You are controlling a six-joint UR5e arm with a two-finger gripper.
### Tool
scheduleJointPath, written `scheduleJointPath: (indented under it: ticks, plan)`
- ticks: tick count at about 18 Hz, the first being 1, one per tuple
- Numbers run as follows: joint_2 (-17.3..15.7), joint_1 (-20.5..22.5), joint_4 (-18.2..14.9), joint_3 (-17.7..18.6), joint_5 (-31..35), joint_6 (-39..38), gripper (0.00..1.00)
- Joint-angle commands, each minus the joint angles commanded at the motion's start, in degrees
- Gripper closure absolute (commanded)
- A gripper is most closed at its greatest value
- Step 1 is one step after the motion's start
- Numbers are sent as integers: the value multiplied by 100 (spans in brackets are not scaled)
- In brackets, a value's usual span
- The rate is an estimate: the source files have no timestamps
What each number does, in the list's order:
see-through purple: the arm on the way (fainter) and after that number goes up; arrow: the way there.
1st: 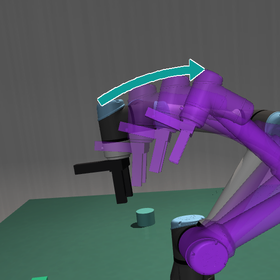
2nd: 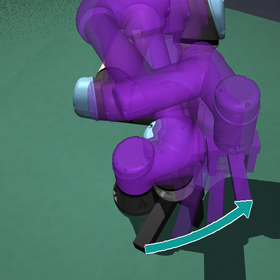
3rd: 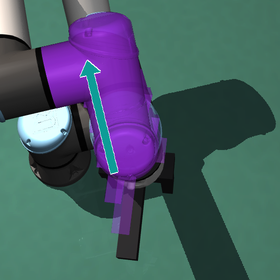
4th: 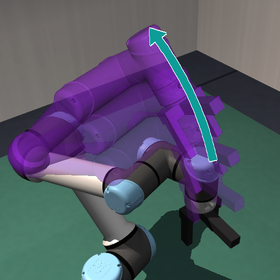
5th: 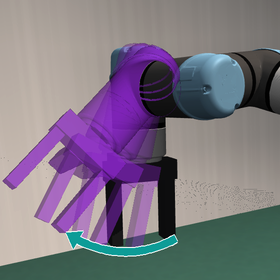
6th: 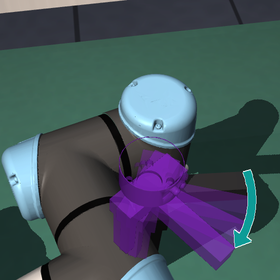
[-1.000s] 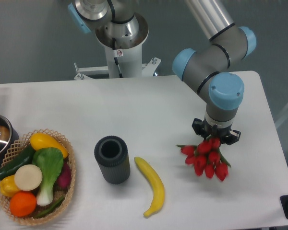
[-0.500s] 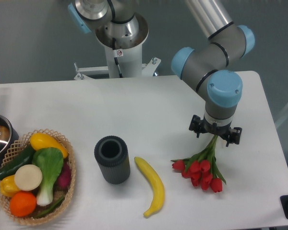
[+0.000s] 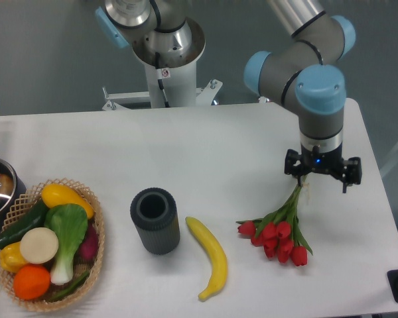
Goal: Place the flowers on the table
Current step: 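Open the gripper to release the tulips and lift it away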
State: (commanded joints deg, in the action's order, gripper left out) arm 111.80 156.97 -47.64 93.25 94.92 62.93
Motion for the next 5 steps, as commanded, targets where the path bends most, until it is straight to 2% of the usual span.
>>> scheduleJointPath:
  ticks: [5]
  plan:
    - [0, 35, 0, 114, 0, 9, 0]
